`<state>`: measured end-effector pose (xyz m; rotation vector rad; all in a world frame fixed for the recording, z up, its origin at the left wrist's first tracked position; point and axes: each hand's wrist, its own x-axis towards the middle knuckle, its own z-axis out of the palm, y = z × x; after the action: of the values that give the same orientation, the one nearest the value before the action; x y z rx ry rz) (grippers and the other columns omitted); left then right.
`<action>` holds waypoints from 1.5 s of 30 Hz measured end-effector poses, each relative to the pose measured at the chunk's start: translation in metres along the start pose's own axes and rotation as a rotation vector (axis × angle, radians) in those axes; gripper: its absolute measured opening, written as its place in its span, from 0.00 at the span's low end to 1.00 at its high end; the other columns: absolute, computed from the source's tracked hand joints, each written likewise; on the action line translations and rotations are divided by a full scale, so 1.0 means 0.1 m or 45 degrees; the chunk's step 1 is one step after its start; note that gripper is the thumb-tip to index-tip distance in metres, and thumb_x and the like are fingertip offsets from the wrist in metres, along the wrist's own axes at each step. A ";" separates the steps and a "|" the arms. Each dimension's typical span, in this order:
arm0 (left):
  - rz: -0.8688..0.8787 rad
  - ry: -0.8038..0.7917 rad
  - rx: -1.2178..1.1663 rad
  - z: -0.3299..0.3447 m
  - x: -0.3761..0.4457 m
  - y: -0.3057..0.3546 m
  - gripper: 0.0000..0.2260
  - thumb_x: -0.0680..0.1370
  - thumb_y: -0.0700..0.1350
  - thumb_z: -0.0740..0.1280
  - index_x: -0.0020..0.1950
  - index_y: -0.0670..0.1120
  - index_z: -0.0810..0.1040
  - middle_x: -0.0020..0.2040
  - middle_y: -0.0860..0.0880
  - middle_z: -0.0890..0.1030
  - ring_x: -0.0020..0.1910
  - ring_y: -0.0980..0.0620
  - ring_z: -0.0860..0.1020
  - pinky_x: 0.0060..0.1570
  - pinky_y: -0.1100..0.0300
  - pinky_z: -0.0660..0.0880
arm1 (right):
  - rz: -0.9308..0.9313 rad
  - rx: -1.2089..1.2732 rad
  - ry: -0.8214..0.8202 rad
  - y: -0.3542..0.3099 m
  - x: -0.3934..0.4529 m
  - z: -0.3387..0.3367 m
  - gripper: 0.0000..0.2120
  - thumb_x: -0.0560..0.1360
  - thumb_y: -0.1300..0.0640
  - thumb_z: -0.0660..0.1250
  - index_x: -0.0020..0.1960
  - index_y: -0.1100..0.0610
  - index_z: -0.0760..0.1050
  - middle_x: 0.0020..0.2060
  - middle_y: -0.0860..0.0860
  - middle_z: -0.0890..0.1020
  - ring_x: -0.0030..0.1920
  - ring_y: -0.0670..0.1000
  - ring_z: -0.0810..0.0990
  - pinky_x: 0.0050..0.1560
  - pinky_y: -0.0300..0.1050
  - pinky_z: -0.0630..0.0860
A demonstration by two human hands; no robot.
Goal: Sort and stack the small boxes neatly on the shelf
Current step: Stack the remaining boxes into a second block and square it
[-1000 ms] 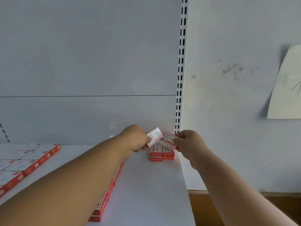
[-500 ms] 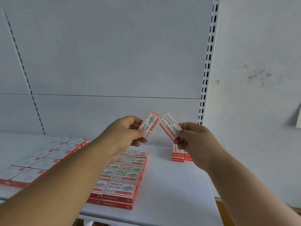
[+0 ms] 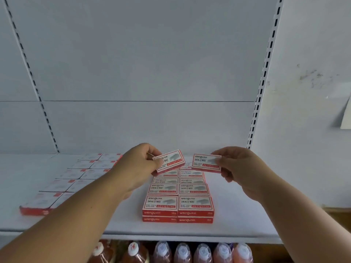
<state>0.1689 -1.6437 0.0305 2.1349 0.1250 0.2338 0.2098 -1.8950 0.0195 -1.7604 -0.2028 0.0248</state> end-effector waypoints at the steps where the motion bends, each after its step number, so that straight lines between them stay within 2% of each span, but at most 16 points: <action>1: -0.014 -0.035 0.003 -0.01 0.00 -0.05 0.02 0.80 0.44 0.67 0.48 0.50 0.78 0.41 0.52 0.85 0.36 0.55 0.81 0.34 0.59 0.71 | 0.019 -0.036 0.006 0.02 -0.02 0.06 0.07 0.77 0.65 0.66 0.47 0.59 0.82 0.35 0.60 0.81 0.30 0.50 0.72 0.31 0.45 0.69; 5: -0.055 -0.131 -0.021 0.00 0.04 -0.22 0.05 0.80 0.42 0.67 0.46 0.49 0.81 0.38 0.52 0.85 0.34 0.55 0.80 0.30 0.62 0.69 | 0.066 -0.213 0.044 0.07 -0.07 0.22 0.09 0.76 0.65 0.65 0.43 0.55 0.81 0.39 0.63 0.82 0.30 0.51 0.72 0.34 0.50 0.68; 9: -0.034 -0.109 -0.018 0.01 0.11 -0.26 0.06 0.79 0.45 0.67 0.44 0.52 0.82 0.36 0.57 0.84 0.31 0.59 0.79 0.27 0.67 0.68 | 0.149 -0.404 0.081 0.07 -0.03 0.31 0.10 0.78 0.61 0.63 0.44 0.51 0.81 0.42 0.58 0.85 0.30 0.48 0.74 0.30 0.43 0.70; 11: -0.022 -0.091 -0.026 0.01 0.17 -0.25 0.06 0.79 0.45 0.67 0.44 0.51 0.82 0.36 0.57 0.84 0.33 0.59 0.79 0.29 0.65 0.70 | 0.193 -0.518 0.047 0.05 0.02 0.38 0.11 0.79 0.60 0.62 0.44 0.50 0.81 0.43 0.53 0.85 0.33 0.47 0.78 0.28 0.39 0.72; 12: -0.017 -0.084 -0.021 0.01 0.19 -0.26 0.06 0.79 0.45 0.67 0.43 0.51 0.82 0.37 0.56 0.84 0.35 0.58 0.80 0.32 0.64 0.72 | 0.191 -0.571 0.024 0.05 0.05 0.42 0.11 0.79 0.59 0.62 0.44 0.49 0.81 0.44 0.50 0.84 0.36 0.47 0.80 0.30 0.39 0.75; 14: -0.019 -0.094 0.030 0.03 0.22 -0.29 0.06 0.79 0.45 0.68 0.43 0.50 0.82 0.41 0.54 0.85 0.41 0.54 0.82 0.41 0.57 0.79 | 0.159 -0.665 0.000 0.06 0.07 0.48 0.09 0.78 0.58 0.64 0.44 0.48 0.81 0.45 0.48 0.83 0.42 0.49 0.82 0.36 0.40 0.79; 16: -0.022 -0.139 0.146 0.04 0.23 -0.33 0.05 0.79 0.46 0.68 0.44 0.52 0.81 0.44 0.54 0.84 0.44 0.53 0.82 0.48 0.55 0.80 | 0.128 -0.739 0.008 0.05 0.07 0.52 0.06 0.76 0.55 0.67 0.44 0.48 0.82 0.44 0.45 0.81 0.42 0.48 0.82 0.36 0.40 0.78; 18: 0.001 -0.153 0.264 0.05 0.24 -0.37 0.05 0.78 0.47 0.69 0.43 0.53 0.80 0.45 0.56 0.83 0.45 0.55 0.81 0.49 0.55 0.80 | 0.105 -0.796 0.003 0.04 0.07 0.54 0.05 0.76 0.54 0.68 0.45 0.47 0.82 0.43 0.44 0.81 0.42 0.47 0.82 0.38 0.41 0.79; 21: 0.044 -0.158 0.327 0.04 0.25 -0.37 0.03 0.77 0.47 0.70 0.44 0.53 0.82 0.46 0.57 0.83 0.45 0.57 0.81 0.49 0.56 0.80 | 0.090 -0.875 -0.014 0.01 0.07 0.56 0.05 0.76 0.53 0.68 0.48 0.49 0.83 0.44 0.45 0.83 0.43 0.48 0.83 0.45 0.47 0.83; 25: 0.073 -0.261 0.434 -0.01 0.27 -0.26 0.04 0.76 0.44 0.70 0.47 0.52 0.85 0.48 0.56 0.84 0.48 0.55 0.81 0.50 0.58 0.78 | 0.065 -0.924 -0.024 0.02 0.08 0.54 0.05 0.76 0.53 0.68 0.48 0.49 0.82 0.44 0.44 0.83 0.43 0.47 0.82 0.45 0.45 0.82; 27: 0.102 -0.292 0.558 -0.04 0.29 -0.18 0.04 0.76 0.44 0.70 0.45 0.53 0.84 0.47 0.56 0.83 0.48 0.55 0.80 0.47 0.61 0.75 | 0.041 -0.951 -0.024 0.04 0.08 0.52 0.05 0.76 0.51 0.68 0.49 0.49 0.81 0.45 0.44 0.82 0.43 0.47 0.82 0.44 0.44 0.81; 30: 0.221 -0.292 0.742 0.00 0.30 -0.02 0.05 0.75 0.45 0.70 0.47 0.55 0.81 0.45 0.58 0.79 0.46 0.57 0.78 0.41 0.62 0.72 | -0.109 -1.033 0.118 0.07 0.11 0.42 0.07 0.76 0.48 0.67 0.52 0.48 0.79 0.46 0.42 0.80 0.43 0.43 0.78 0.38 0.38 0.72; 33: 0.365 -0.270 0.733 0.17 0.34 0.21 0.06 0.75 0.45 0.68 0.48 0.56 0.80 0.45 0.59 0.77 0.45 0.59 0.76 0.40 0.63 0.72 | -0.234 -0.956 0.288 0.06 0.13 0.19 0.03 0.76 0.52 0.66 0.45 0.46 0.78 0.41 0.40 0.80 0.43 0.43 0.78 0.38 0.36 0.71; 36: 0.415 -0.335 0.626 0.45 0.37 0.50 0.06 0.76 0.46 0.68 0.48 0.56 0.81 0.45 0.61 0.77 0.44 0.61 0.75 0.38 0.66 0.69 | -0.238 -0.947 0.354 0.08 0.18 -0.17 0.04 0.75 0.54 0.67 0.43 0.47 0.78 0.39 0.41 0.80 0.42 0.45 0.78 0.38 0.36 0.69; 40: 0.429 -0.404 0.633 0.87 0.37 0.84 0.08 0.76 0.44 0.66 0.52 0.53 0.82 0.50 0.55 0.80 0.50 0.53 0.78 0.48 0.60 0.75 | -0.143 -0.976 0.381 0.19 0.31 -0.71 0.04 0.74 0.57 0.68 0.42 0.49 0.78 0.41 0.46 0.82 0.44 0.50 0.78 0.41 0.40 0.68; 45: 0.336 -0.448 0.827 1.35 0.45 1.12 0.11 0.77 0.38 0.64 0.56 0.44 0.82 0.54 0.46 0.82 0.53 0.46 0.79 0.54 0.54 0.78 | -0.070 -0.713 0.336 0.41 0.50 -1.04 0.06 0.72 0.58 0.72 0.38 0.51 0.79 0.32 0.47 0.81 0.29 0.47 0.78 0.28 0.36 0.69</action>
<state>0.2412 -1.8071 0.0588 2.8020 -0.3326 -0.0463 0.2771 -1.9963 0.0052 -2.2895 -0.0660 -0.3316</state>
